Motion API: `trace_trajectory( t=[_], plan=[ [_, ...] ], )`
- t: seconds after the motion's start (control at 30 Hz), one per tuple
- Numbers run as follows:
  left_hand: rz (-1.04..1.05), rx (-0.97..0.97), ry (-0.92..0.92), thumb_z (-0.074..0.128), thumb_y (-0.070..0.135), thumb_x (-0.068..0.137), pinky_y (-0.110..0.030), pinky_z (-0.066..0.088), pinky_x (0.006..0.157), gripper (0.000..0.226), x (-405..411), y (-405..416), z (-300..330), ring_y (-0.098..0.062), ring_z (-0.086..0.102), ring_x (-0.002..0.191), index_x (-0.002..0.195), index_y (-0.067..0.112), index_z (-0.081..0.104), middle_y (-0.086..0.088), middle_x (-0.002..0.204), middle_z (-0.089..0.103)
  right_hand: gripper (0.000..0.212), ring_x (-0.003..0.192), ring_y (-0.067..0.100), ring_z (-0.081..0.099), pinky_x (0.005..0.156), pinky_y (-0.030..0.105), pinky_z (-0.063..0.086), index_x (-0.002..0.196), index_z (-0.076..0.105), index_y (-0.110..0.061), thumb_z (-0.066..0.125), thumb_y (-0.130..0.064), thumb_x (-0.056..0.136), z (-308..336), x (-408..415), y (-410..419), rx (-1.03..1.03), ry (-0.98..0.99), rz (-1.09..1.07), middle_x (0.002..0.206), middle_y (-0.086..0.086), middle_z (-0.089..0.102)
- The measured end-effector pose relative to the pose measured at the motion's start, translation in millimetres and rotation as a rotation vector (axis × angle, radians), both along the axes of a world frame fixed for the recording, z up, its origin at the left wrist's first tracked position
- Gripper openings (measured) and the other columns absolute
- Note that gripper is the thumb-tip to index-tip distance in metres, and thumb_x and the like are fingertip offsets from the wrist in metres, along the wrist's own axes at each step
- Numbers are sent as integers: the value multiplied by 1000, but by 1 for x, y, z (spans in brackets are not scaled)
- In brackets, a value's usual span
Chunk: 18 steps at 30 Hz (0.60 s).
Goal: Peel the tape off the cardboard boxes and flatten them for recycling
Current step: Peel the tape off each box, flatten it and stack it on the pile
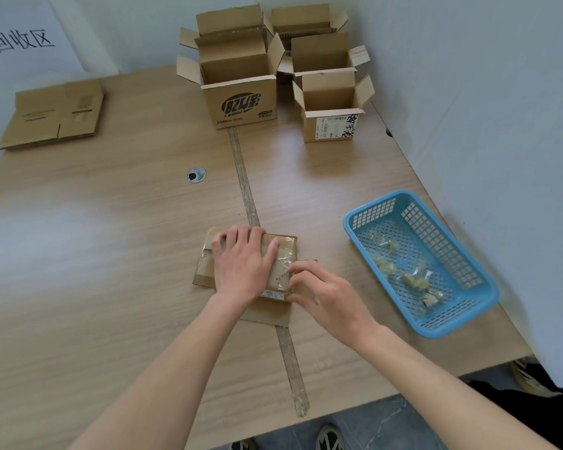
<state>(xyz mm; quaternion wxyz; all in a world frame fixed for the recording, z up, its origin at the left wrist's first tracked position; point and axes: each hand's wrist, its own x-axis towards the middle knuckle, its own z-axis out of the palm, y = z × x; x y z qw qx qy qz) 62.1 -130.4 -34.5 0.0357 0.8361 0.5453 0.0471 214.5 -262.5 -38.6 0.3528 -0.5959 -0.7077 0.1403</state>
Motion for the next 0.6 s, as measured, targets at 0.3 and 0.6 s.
trace_trajectory(
  t=[0.3, 0.6],
  plan=[
    [262, -42, 55, 16, 57, 103, -50, 22, 96, 58, 15, -8, 5, -26, 44, 115, 120, 19, 56, -7, 118, 55, 32, 81, 1, 65, 76, 23, 55, 101, 71, -22, 86, -37, 77, 1, -16, 5, -131, 232, -450, 96, -13, 69],
    [-162, 33, -156, 27, 65, 101, -46, 27, 98, 54, -10, -12, 6, -16, 51, 122, 140, 33, 46, 5, 141, 49, 23, 79, 1, 73, 75, 16, 55, 79, 77, -42, 84, -20, 80, -9, 4, 13, -365, 736, -434, 80, -18, 76]
  ],
)
